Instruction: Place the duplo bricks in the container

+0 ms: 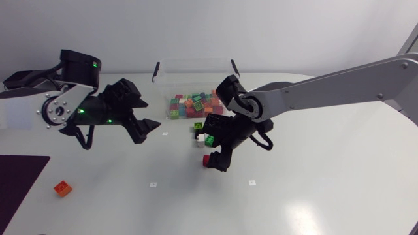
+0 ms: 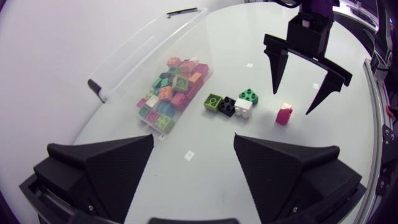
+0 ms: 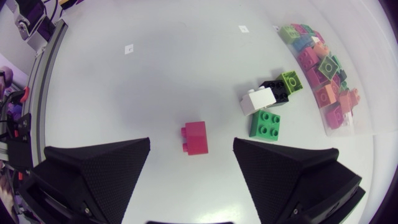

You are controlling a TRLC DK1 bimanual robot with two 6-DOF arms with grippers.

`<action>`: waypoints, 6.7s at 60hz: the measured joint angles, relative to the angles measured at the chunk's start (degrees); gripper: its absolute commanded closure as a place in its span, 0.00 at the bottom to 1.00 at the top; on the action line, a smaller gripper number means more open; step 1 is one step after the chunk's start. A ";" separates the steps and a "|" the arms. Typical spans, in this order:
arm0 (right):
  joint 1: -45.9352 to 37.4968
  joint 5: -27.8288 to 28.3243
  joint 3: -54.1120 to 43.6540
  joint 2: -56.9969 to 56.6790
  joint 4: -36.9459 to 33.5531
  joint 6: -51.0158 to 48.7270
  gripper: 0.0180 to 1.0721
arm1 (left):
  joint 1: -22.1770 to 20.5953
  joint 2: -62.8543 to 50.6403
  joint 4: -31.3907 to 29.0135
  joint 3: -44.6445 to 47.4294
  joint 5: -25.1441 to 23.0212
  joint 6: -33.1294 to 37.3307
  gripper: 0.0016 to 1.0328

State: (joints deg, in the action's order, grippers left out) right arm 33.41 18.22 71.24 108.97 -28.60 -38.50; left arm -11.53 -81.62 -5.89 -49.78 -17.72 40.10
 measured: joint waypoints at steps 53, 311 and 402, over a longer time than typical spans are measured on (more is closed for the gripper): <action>2.93 -0.72 5.05 7.04 -7.23 -8.09 0.83 | 29.99 6.80 -16.70 7.17 -1.51 8.48 0.08; -13.42 -4.59 31.54 3.39 6.93 11.54 0.10 | -2.54 -36.48 -5.07 -52.57 -2.91 -11.76 0.32; -6.86 -3.04 10.32 11.82 7.08 3.30 0.11 | -5.16 -10.36 -10.10 -12.37 -2.82 12.04 0.05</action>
State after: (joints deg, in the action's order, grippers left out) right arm 26.55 15.18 81.56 120.79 -21.52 -35.20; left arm -16.69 -91.98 -15.99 -62.15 -20.53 52.14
